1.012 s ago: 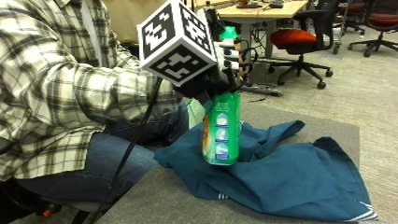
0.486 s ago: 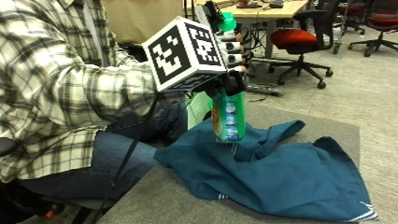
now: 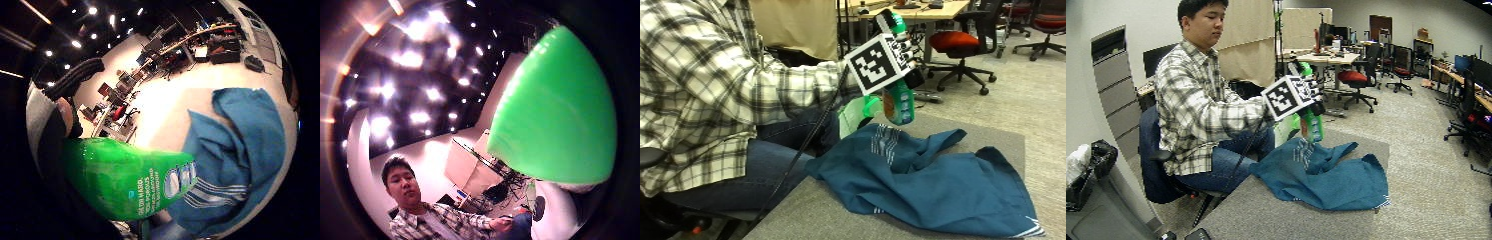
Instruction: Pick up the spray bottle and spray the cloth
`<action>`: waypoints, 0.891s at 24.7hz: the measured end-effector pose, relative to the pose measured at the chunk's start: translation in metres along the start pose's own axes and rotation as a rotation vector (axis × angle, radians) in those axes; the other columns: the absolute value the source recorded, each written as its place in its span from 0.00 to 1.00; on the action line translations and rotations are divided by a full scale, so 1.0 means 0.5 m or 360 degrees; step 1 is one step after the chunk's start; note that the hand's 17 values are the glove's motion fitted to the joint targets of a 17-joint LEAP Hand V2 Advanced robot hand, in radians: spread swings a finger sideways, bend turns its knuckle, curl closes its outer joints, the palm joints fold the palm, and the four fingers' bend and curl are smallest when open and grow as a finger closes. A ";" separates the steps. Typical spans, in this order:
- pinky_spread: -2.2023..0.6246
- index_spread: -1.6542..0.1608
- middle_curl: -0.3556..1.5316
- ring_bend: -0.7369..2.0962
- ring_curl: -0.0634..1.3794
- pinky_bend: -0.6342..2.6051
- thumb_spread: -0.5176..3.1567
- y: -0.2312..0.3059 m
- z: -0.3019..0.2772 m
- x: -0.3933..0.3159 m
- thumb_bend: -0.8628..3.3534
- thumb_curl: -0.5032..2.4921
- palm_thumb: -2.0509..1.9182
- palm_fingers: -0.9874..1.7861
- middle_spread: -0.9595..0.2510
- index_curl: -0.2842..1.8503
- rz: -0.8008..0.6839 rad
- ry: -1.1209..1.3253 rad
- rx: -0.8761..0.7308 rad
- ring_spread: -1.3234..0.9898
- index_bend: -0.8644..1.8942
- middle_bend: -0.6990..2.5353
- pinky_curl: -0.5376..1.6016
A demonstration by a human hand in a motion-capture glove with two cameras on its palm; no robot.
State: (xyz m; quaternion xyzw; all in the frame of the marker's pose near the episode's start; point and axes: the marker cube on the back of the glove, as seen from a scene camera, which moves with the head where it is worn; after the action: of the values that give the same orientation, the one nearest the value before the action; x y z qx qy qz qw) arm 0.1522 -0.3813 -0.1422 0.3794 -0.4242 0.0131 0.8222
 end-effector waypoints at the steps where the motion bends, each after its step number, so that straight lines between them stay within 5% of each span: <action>1: 0.72 0.78 0.46 0.45 0.37 0.33 0.19 0.001 0.018 0.006 0.20 0.44 0.78 0.82 0.72 0.41 0.0009 -0.0020 -0.0014 0.50 0.44 0.38 0.45; 12: 0.73 0.78 0.45 0.45 0.37 0.33 0.20 0.023 0.177 0.055 0.20 0.43 0.78 0.82 0.73 0.41 0.0031 -0.0122 -0.0204 0.51 0.43 0.37 0.45; 22: 0.73 0.79 0.45 0.44 0.37 0.33 0.21 0.039 0.207 0.114 0.20 0.43 0.78 0.82 0.74 0.41 0.0023 0.0064 -0.0323 0.51 0.42 0.37 0.45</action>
State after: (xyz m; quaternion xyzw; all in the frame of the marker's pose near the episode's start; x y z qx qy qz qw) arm 0.1107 -0.4504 -0.0534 0.2909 -0.4094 -0.0164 0.8646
